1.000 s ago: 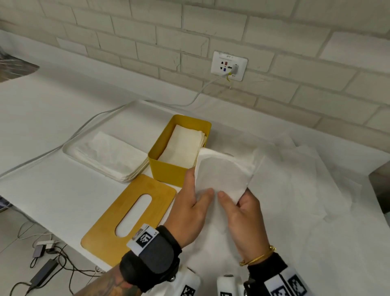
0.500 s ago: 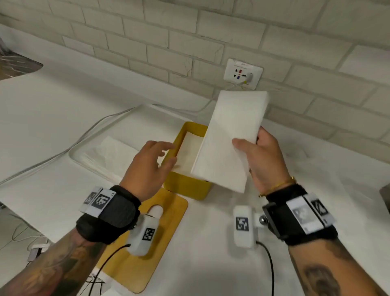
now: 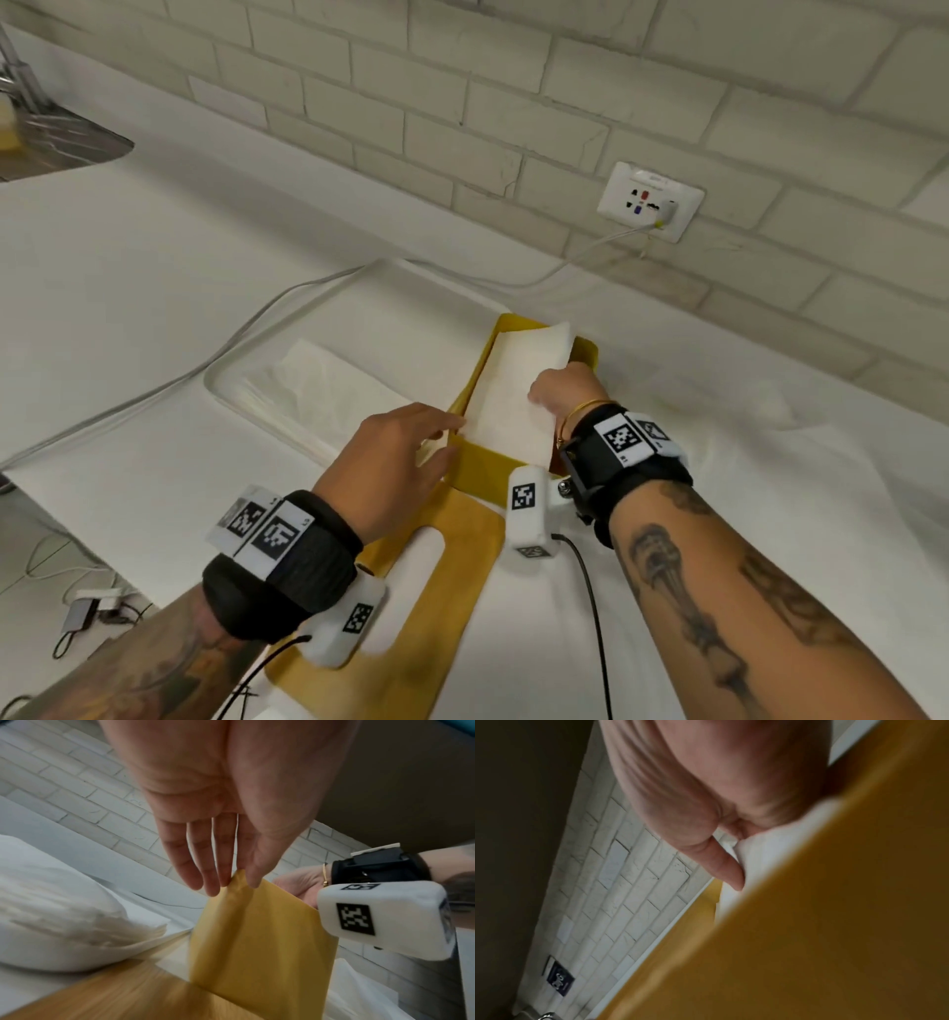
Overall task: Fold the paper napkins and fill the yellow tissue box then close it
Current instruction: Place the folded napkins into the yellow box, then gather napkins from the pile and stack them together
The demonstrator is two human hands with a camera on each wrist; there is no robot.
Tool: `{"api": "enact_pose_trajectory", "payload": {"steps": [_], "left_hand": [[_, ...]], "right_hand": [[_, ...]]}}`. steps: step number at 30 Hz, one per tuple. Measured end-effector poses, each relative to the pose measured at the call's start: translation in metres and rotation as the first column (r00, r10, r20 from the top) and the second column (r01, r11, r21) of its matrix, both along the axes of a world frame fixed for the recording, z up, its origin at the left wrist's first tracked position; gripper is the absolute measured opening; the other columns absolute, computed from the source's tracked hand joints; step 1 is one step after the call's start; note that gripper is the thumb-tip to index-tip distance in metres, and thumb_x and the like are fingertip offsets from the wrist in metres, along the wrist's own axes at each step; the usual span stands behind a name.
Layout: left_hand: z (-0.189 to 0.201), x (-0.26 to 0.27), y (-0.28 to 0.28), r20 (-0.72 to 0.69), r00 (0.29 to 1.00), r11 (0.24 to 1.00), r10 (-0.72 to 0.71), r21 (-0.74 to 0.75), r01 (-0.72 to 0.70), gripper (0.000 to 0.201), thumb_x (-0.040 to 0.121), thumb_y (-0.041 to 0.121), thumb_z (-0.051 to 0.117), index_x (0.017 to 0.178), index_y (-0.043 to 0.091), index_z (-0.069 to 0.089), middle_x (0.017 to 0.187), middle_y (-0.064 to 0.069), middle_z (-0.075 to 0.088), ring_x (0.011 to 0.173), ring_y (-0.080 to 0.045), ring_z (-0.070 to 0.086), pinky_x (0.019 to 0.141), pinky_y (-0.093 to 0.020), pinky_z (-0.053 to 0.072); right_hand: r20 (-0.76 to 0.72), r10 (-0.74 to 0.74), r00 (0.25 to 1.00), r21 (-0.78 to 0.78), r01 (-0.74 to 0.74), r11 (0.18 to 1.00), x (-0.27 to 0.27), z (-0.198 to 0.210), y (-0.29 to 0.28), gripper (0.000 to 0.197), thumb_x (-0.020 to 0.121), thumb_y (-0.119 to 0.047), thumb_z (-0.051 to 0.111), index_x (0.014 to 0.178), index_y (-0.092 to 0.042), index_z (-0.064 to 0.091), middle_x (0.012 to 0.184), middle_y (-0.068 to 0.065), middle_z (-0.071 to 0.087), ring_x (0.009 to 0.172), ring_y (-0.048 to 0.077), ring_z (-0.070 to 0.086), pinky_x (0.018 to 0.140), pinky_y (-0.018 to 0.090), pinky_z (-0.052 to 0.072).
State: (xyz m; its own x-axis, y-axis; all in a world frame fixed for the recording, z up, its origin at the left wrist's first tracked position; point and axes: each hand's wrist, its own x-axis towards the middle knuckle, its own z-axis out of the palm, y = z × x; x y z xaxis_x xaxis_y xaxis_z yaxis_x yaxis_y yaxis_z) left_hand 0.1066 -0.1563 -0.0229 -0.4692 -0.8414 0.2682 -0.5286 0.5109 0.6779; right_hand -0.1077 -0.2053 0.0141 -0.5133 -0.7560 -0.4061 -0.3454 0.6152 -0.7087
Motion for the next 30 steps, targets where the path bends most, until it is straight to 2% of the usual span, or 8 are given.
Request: {"api": "enact_pose_trajectory", "payload": {"steps": [4,8,12,16,19,21,26,30], "left_hand": [[0.000,0.001,-0.002,-0.013,1.000,1.000,-0.007,0.011,0.008,0.030,0.097,0.023,0.066,0.127,0.022,0.070,0.117,0.006,0.069,0.096,-0.001,0.058,0.085,-0.002,0.037],[-0.001,0.001,-0.003,-0.008,1.000,1.000,-0.027,0.006,0.027,0.030,0.098,0.024,0.064,0.128,0.022,0.069,0.121,0.008,0.068,0.099,0.000,0.056,0.085,-0.002,0.035],[-0.002,0.002,-0.003,-0.021,0.999,0.999,-0.038,0.002,0.038,0.031,0.098,0.023,0.065,0.129,0.023,0.069,0.118,0.012,0.066,0.098,0.000,0.057,0.084,0.001,0.034],[-0.005,0.002,-0.006,-0.020,0.999,0.999,-0.049,-0.014,0.049,0.030,0.097,0.021,0.067,0.127,0.022,0.070,0.118,0.010,0.068,0.097,0.002,0.057,0.084,0.003,0.033],[-0.006,0.001,-0.006,-0.029,0.998,0.999,-0.048,-0.016,0.048,0.030,0.097,0.020,0.067,0.126,0.022,0.071,0.118,0.008,0.070,0.095,0.003,0.055,0.083,0.003,0.033],[-0.006,0.001,-0.006,-0.030,0.999,0.999,-0.045,-0.020,0.044,0.030,0.096,0.019,0.067,0.126,0.021,0.071,0.117,0.008,0.070,0.095,0.002,0.057,0.083,0.002,0.033],[-0.005,0.001,-0.003,-0.039,0.999,0.999,-0.030,-0.024,0.029,0.030,0.095,0.018,0.069,0.125,0.022,0.071,0.113,0.013,0.067,0.093,0.004,0.056,0.083,0.003,0.035],[-0.004,0.000,0.000,-0.023,1.000,0.999,-0.018,-0.027,0.018,0.030,0.096,0.019,0.068,0.126,0.022,0.070,0.112,0.018,0.061,0.089,0.009,0.054,0.083,0.001,0.035]], "right_hand": [[-0.047,0.018,0.999,0.087,-0.014,0.996,0.007,-0.007,-0.002,0.048,0.102,-0.006,0.049,0.146,0.008,0.035,0.147,0.021,0.048,0.133,0.036,0.049,0.105,0.036,0.041],[-0.071,0.036,0.997,0.077,-0.031,0.997,0.010,-0.006,0.005,0.043,0.099,-0.006,0.049,0.140,0.007,0.045,0.142,0.024,0.051,0.131,0.038,0.051,0.097,0.036,0.044],[-0.167,0.075,0.983,-0.079,-0.090,0.993,0.016,0.015,0.014,0.055,0.101,-0.011,0.046,0.153,-0.003,0.029,0.153,0.018,0.038,0.136,0.034,0.045,0.102,0.033,0.040],[-0.360,0.432,0.827,0.040,-0.449,0.893,0.026,0.031,0.028,0.034,0.103,-0.015,0.041,0.128,-0.006,0.063,0.134,0.017,0.059,0.123,0.035,0.056,0.100,0.037,0.045],[-0.297,0.679,0.671,0.337,-0.592,0.732,0.035,0.019,0.032,0.032,0.102,-0.015,0.043,0.119,0.001,0.066,0.120,0.022,0.065,0.115,0.039,0.061,0.089,0.036,0.047],[-0.261,0.727,0.635,0.422,-0.602,0.678,0.037,0.013,0.032,0.033,0.103,-0.016,0.044,0.120,0.002,0.066,0.122,0.022,0.065,0.116,0.038,0.061,0.087,0.034,0.047],[-0.277,0.681,0.678,0.384,-0.571,0.725,0.030,0.029,0.024,0.033,0.102,-0.015,0.043,0.120,0.001,0.066,0.123,0.020,0.065,0.115,0.036,0.061,0.091,0.035,0.049],[-0.333,0.646,0.687,0.379,-0.530,0.759,0.018,0.037,0.008,0.030,0.100,-0.018,0.045,0.116,-0.003,0.065,0.124,0.018,0.065,0.110,0.032,0.060,0.082,0.030,0.043]]}}
